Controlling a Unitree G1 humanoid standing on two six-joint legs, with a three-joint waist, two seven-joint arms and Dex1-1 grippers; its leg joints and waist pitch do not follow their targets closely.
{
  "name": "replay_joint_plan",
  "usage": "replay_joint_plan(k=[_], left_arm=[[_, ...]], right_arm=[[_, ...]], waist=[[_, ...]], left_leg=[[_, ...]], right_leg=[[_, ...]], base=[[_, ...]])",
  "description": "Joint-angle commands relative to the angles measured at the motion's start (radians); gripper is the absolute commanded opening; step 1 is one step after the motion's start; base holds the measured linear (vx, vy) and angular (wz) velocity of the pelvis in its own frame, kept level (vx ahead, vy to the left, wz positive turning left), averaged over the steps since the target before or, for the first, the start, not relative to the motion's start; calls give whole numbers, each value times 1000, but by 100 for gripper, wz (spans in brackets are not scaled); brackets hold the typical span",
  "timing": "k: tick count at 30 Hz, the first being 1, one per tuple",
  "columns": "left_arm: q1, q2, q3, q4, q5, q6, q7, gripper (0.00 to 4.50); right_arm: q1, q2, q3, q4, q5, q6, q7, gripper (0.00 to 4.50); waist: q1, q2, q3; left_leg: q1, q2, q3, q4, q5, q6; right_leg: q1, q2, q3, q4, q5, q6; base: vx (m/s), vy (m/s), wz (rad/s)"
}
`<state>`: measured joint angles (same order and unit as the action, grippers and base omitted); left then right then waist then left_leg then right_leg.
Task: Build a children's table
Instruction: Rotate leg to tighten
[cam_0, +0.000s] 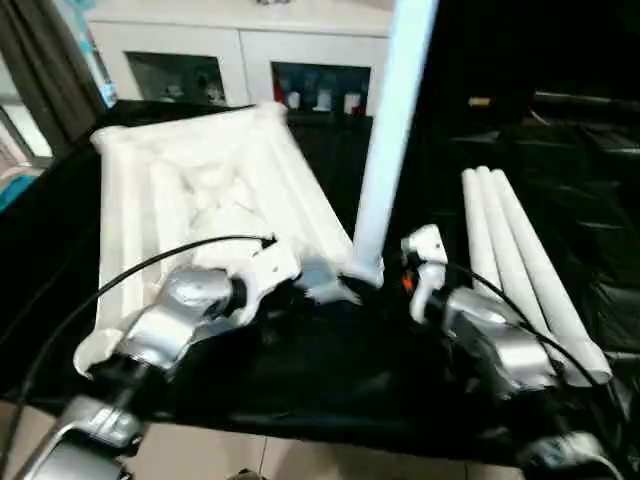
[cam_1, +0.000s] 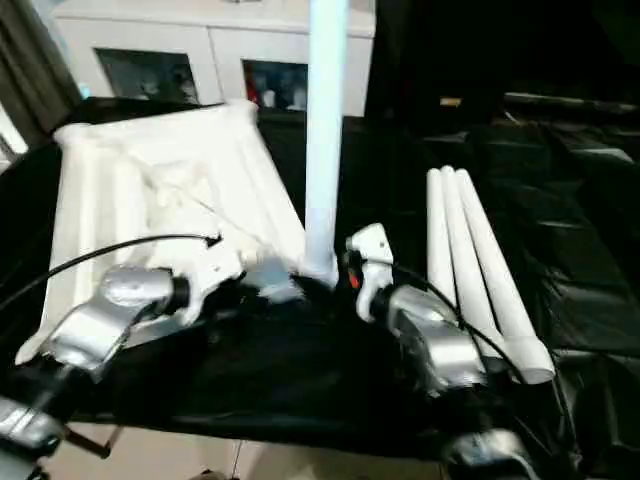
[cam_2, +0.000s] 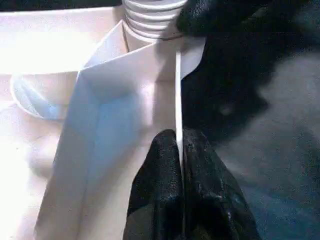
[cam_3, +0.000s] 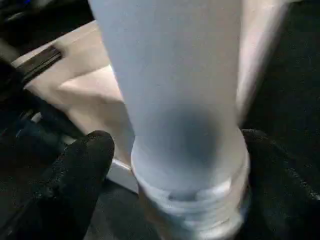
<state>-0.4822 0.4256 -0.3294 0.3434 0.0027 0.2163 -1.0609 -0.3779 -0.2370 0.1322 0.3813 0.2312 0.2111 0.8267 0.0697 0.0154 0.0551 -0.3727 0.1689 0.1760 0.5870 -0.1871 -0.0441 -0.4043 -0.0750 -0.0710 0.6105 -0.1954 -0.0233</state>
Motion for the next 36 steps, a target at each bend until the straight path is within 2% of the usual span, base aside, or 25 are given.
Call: replay_joint_plan(k=[1,6,11,12,15,16,20,23,27,29,30,31,32,33,34,35,36], left_arm=[[4,3,-23,-58,-46,-31,-76,0],[11,24,-29,-67,-55,-35,-118,0],[12,25,-21,-58,-47,-38,-116,0],[11,25,-19,-57,-45,-37,-117,0],[9,24,-18,-48,-40,-39,-114,0],[8,24,-18,-46,-39,-40,-114,0],[11,24,-18,-47,-40,-40,-113,0],[16,23,-18,-47,-39,-38,-111,0],[17,14,-15,-41,-39,-34,-97,0],[3,-25,-3,-9,-26,-10,-28,0],[3,-26,-3,-8,-25,-10,-26,0],[-1,-36,0,1,-21,-11,-9,0],[-8,-53,1,14,-15,-3,17,0],[-20,-78,1,37,1,8,63,0],[-28,-94,1,51,11,16,93,0],[-34,-107,0,63,19,21,116,0],[-50,-139,0,89,36,33,171,0]], right_arm=[[23,-35,41,-59,-18,25,56,428],[42,-60,56,-85,-28,24,77,428],[48,-73,60,-105,-25,40,80,428],[49,-75,62,-108,-24,43,82,402],[49,-74,63,-105,-24,41,85,402],[49,-72,63,-103,-25,39,85,377],[52,-69,66,-99,-27,35,82,356],[58,-63,70,-95,-25,36,72,317],[63,-44,65,-69,-36,25,35,292],[56,18,27,30,-63,-1,-107,292],[56,19,27,32,-63,-2,-110,288],[54,28,21,47,-67,-6,-131,286],[50,47,9,72,-73,-18,-177,285],[40,75,-9,104,-76,-19,-242,285],[33,95,-22,127,-78,-19,-289,285],[25,110,-33,149,-82,-24,-331,285],[4,145,-60,196,-85,-29,-421,284]], waist=[[7,2,-62],[14,0,-59],[16,0,-66],[16,0,-66],[17,-1,-66],[16,-2,-66],[17,-2,-67],[18,-3,-67],[18,-3,-67],[13,-1,-63],[11,-1,-59],[9,-2,-59],[8,-3,-59],[6,-2,-58],[0,0,-52],[0,-1,-51],[-4,3,-47]], left_leg=[[16,66,-18,-68,-180,64],[14,63,-19,-73,-217,27],[12,61,-18,-67,-156,40],[13,61,-18,-66,-149,45],[11,60,-18,-65,-150,48],[12,61,-18,-65,-151,47],[12,61,-18,-64,-149,46],[12,60,-17,-63,-138,50],[11,60,-17,-63,-140,48],[13,60,-17,-67,-172,30],[14,60,-18,-70,-193,22],[16,59,-21,-71,-223,7],[17,58,-21,-72,-229,4],[18,59,-20,-73,-235,2],[24,58,-22,-75,-282,-12],[27,57,-23,-76,-295,-16],[32,57,-25,-79,-324,-26]], right_leg=[[53,-76,55,-70,-138,-233],[54,-81,59,-77,-219,-205],[58,-78,58,-67,-118,-217],[57,-77,57,-66,-105,-220],[58,-78,56,-66,-110,-225],[58,-77,56,-66,-116,-224],[59,-77,56,-66,-118,-223],[59,-77,55,-64,-108,-223],[59,-78,56,-65,-118,-221],[54,-79,56,-71,-165,-219],[54,-79,56,-76,-198,-214],[57,-81,55,-81,-260,-198],[57,-81,55,-82,-275,-192],[54,-80,56,-84,-289,-185],[47,-82,57,-95,-370,-168],[47,-81,55,-97,-392,-162],[42,-82,55,-103,-444,-149]], base=[[0,0,0],[0,0,0],[0,0,0],[0,0,0],[0,0,0],[0,0,0],[0,0,0],[0,0,0],[0,0,0],[0,0,0],[0,0,0],[0,0,0],[0,0,0],[0,0,0],[0,0,0],[0,0,0],[0,0,0]])
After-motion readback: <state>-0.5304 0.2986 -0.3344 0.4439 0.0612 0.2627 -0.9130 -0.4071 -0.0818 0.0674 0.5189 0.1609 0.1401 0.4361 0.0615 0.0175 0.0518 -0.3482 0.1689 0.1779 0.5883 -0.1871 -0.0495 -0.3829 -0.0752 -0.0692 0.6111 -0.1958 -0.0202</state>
